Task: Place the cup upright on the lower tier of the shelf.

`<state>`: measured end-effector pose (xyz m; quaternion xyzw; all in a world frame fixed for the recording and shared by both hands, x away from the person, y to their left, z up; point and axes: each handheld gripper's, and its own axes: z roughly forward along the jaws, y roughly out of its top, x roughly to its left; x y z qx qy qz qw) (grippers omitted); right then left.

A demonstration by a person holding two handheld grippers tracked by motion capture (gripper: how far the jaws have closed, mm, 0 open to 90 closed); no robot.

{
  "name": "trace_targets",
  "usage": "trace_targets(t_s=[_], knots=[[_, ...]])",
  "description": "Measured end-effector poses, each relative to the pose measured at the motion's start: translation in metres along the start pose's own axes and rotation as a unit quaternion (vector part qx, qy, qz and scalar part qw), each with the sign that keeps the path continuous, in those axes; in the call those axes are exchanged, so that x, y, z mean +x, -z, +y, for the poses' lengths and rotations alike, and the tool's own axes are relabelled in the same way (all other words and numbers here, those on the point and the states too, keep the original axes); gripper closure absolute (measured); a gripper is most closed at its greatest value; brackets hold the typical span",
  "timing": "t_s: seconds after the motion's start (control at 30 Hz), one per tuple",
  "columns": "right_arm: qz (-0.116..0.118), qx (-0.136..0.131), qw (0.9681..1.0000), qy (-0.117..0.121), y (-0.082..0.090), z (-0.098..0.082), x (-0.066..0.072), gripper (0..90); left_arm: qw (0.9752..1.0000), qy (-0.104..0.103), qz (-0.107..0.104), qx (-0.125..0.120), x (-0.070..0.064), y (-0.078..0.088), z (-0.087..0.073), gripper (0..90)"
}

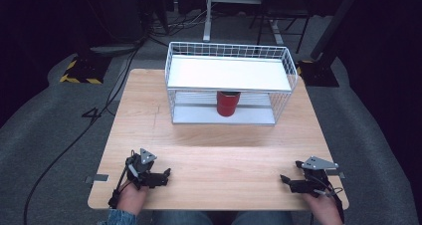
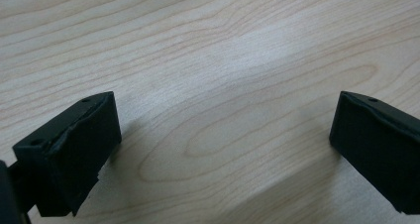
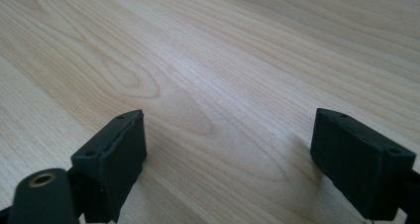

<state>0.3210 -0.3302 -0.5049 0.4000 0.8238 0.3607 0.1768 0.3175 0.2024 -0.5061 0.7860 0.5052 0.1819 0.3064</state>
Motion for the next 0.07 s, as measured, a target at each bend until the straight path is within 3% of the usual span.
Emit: trace_targets(t_s=[0.07], knots=[[0.0, -0.001, 1.0, -0.001, 0.0001, -0.0001, 0.0003, 14.7, 1.0, 0.002, 0.0, 0.001, -0.0008, -0.0002, 0.0003, 0.0]])
